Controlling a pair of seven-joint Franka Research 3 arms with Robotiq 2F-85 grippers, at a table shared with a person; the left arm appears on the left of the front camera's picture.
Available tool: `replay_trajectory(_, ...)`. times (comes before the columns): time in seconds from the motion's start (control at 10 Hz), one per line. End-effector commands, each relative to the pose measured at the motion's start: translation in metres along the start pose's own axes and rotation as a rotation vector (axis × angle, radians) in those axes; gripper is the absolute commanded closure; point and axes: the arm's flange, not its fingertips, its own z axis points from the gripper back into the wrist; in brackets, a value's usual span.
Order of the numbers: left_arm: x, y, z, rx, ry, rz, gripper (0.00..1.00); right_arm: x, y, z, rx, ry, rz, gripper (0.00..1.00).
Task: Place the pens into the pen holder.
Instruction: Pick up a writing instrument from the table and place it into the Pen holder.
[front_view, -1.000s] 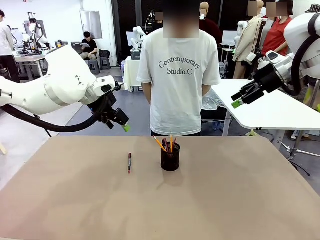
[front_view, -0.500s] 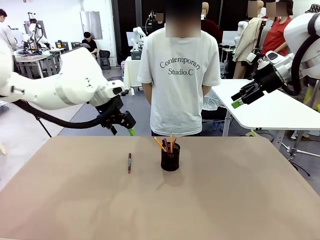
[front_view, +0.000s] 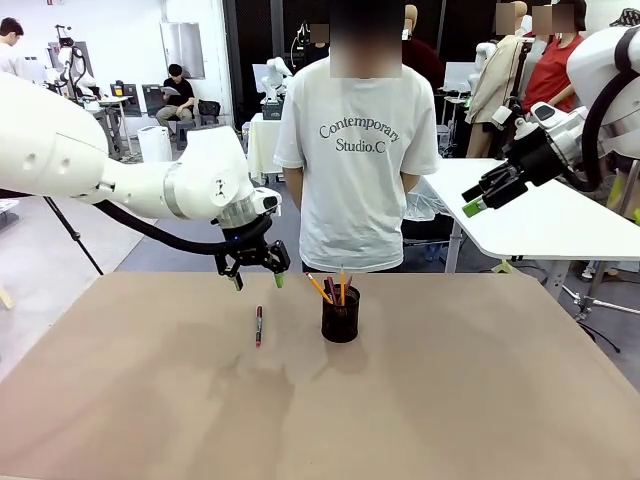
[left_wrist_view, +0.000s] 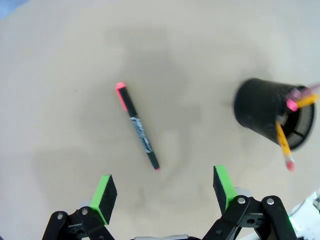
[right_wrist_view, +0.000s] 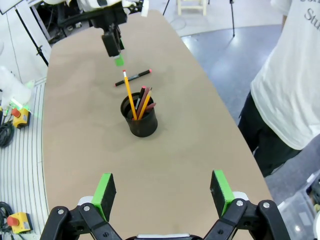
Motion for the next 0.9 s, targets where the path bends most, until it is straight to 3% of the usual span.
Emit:
replay_trajectory(0.0, 0.002, -0.004, -0.019, 0.077, -0.022, 0.01, 0.0, 0.003, -0.002, 0.0, -0.009, -0.003, 0.003, 0.0)
replay_trajectory(0.1, 0.003, 0.0, -0.033, 0.133, -0.044, 0.006, 0.0, 0.003, -0.002, 0.0, -0.009, -0.003, 0.003, 0.0)
replay_trajectory(0.4, 0.01, 0.013, -0.059, 0.097, -0.03, 0.016, 0.0, 0.003, -0.002, 0.0, -0.009, -0.003, 0.003, 0.0)
replay_trajectory(0.8, 0.026, 0.025, -0.082, 0.148, -0.021, 0.088, 0.0, 0.003, -0.002, 0.0, -0.009, -0.003, 0.003, 0.0)
